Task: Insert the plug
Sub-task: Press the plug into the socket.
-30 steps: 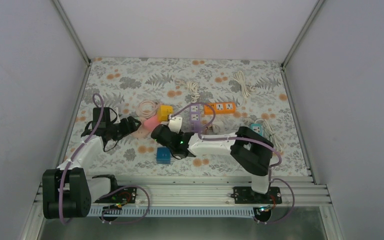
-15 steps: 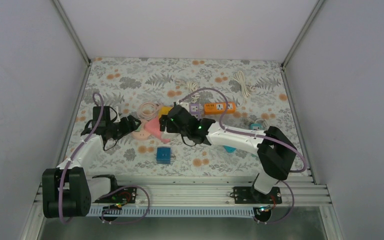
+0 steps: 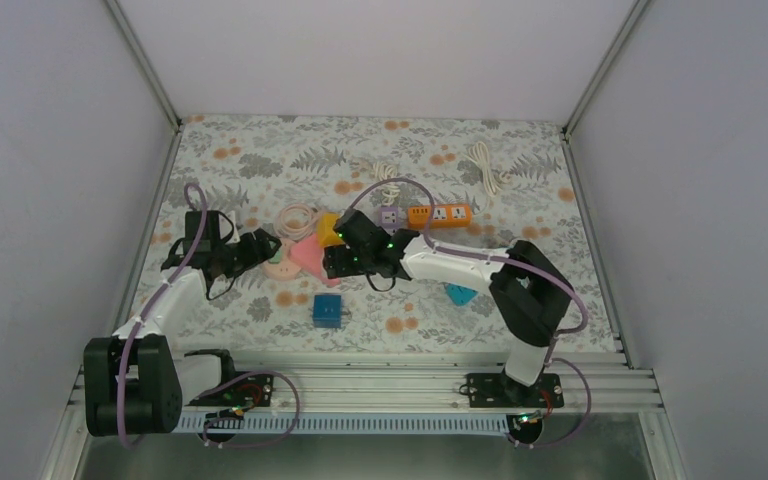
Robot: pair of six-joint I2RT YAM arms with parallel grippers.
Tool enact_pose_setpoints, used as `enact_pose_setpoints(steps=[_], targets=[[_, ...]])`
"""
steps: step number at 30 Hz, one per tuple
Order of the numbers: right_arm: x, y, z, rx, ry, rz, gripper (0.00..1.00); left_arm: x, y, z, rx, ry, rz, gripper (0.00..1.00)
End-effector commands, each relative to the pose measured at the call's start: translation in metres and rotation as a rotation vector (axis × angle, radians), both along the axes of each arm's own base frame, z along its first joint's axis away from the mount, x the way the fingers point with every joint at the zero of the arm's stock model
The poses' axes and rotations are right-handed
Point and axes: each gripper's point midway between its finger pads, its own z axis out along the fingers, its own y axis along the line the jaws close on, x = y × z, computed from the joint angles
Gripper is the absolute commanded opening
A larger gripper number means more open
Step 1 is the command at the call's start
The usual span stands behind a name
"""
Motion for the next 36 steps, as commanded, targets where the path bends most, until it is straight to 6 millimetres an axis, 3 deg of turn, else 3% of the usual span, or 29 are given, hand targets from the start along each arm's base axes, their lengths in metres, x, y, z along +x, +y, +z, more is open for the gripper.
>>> enact_pose_setpoints(steps=[1, 11, 16, 19, 24, 29, 32, 36], targets=[[0.005, 0.008, -0.006, 0.013, 0.044, -0.032, 0.75, 0.003, 0.000, 0.010, 0.009, -0.031, -0.009, 0.81], [0.001, 0.011, -0.035, -0.021, 0.071, -0.134, 0.45, 0.002, -0.002, 0.008, 0.001, -0.032, -0.013, 0.81], [-0.009, -0.001, -0.076, -0.093, 0.111, -0.238, 0.39, 0.001, -0.002, 0.003, -0.007, -0.024, -0.005, 0.81], [-0.010, 0.000, -0.083, -0.104, 0.119, -0.268, 0.39, 0.003, 0.001, 0.004, 0.001, -0.026, 0.009, 0.81], [0.004, 0.026, -0.040, -0.005, 0.064, -0.246, 0.48, 0.011, 0.018, 0.022, 0.059, -0.046, 0.114, 0.84], [0.017, 0.053, 0.013, 0.101, 0.014, -0.211, 0.85, 0.016, 0.041, 0.059, 0.129, -0.111, 0.238, 0.89], [0.022, 0.048, 0.038, 0.132, -0.025, -0.222, 0.99, 0.015, 0.050, 0.076, 0.167, -0.152, 0.274, 0.92], [0.026, 0.020, 0.068, 0.179, -0.091, -0.264, 1.00, 0.013, 0.052, 0.091, 0.199, -0.187, 0.259, 0.92]])
